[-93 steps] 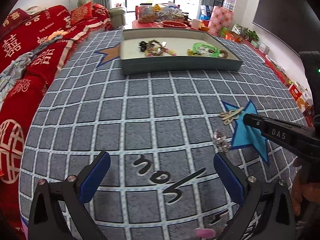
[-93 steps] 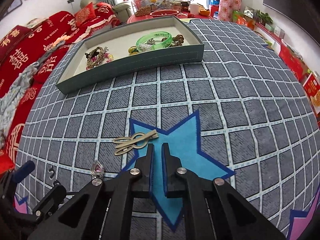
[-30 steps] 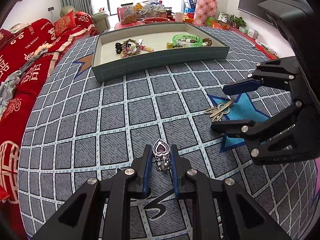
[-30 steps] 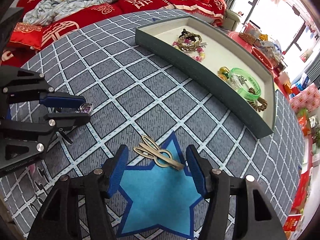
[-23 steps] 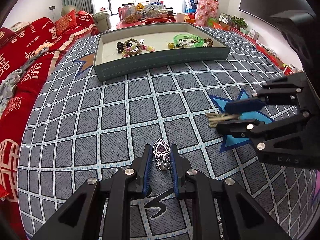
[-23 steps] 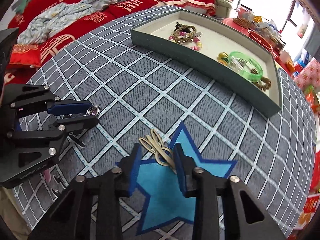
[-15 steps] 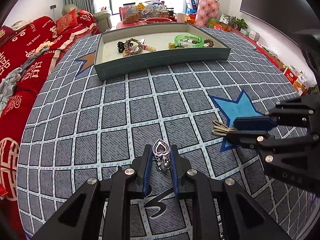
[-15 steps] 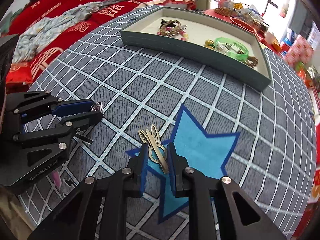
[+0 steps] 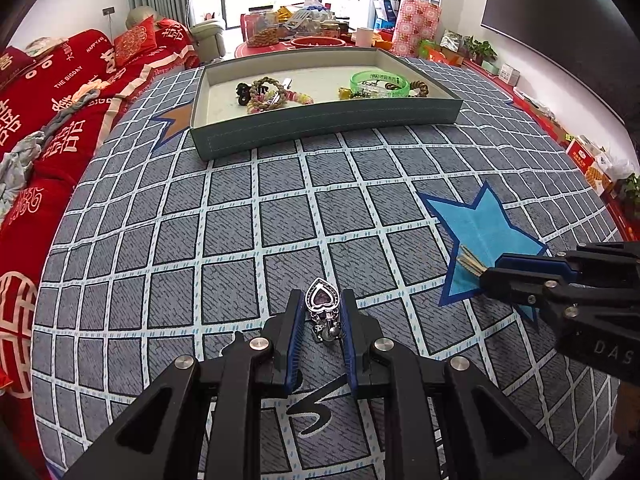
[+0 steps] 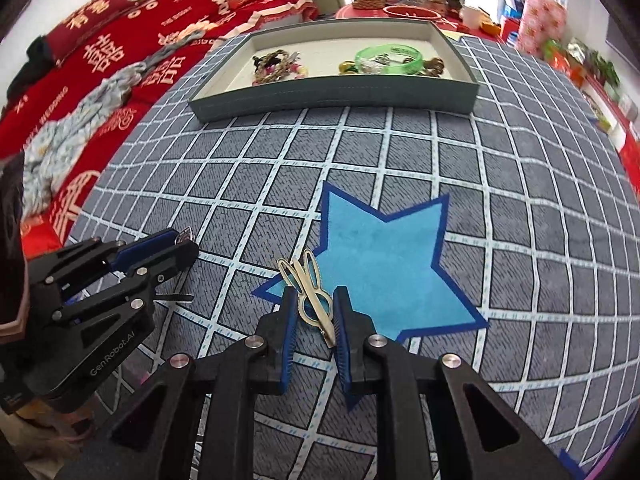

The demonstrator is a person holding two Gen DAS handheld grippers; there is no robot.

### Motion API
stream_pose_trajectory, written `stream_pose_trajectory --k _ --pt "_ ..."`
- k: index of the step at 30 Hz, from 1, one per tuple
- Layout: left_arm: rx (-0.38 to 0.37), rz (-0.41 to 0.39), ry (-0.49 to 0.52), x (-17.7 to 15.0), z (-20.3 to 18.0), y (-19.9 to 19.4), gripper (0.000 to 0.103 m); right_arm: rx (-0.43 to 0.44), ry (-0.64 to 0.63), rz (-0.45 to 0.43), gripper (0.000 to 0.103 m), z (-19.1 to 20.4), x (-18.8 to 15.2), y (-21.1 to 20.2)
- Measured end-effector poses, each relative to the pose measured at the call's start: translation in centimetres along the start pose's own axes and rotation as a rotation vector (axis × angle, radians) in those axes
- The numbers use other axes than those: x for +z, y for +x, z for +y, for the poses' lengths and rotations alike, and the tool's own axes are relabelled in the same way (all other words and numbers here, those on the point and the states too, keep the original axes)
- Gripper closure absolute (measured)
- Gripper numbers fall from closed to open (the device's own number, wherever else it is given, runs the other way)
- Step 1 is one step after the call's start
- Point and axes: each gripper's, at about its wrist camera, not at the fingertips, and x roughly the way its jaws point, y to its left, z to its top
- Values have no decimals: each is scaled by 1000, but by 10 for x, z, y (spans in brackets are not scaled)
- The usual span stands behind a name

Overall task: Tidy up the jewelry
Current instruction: 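Grasp the gold keys on the felt star with the right tool while the left holds the pendant, then carry the pendant and gold keys into the tray while both tools open to release them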

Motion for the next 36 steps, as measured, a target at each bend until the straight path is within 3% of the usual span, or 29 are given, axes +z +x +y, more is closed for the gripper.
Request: stream_pose_trajectory --k 24,36 --pt "-40 -61 -35 29 18 -21 71 106 172 -67 84 -27 19 -21" --pt "-13 -149 -68 99 49 -25 71 124 231 -160 83 -48 88 -36"
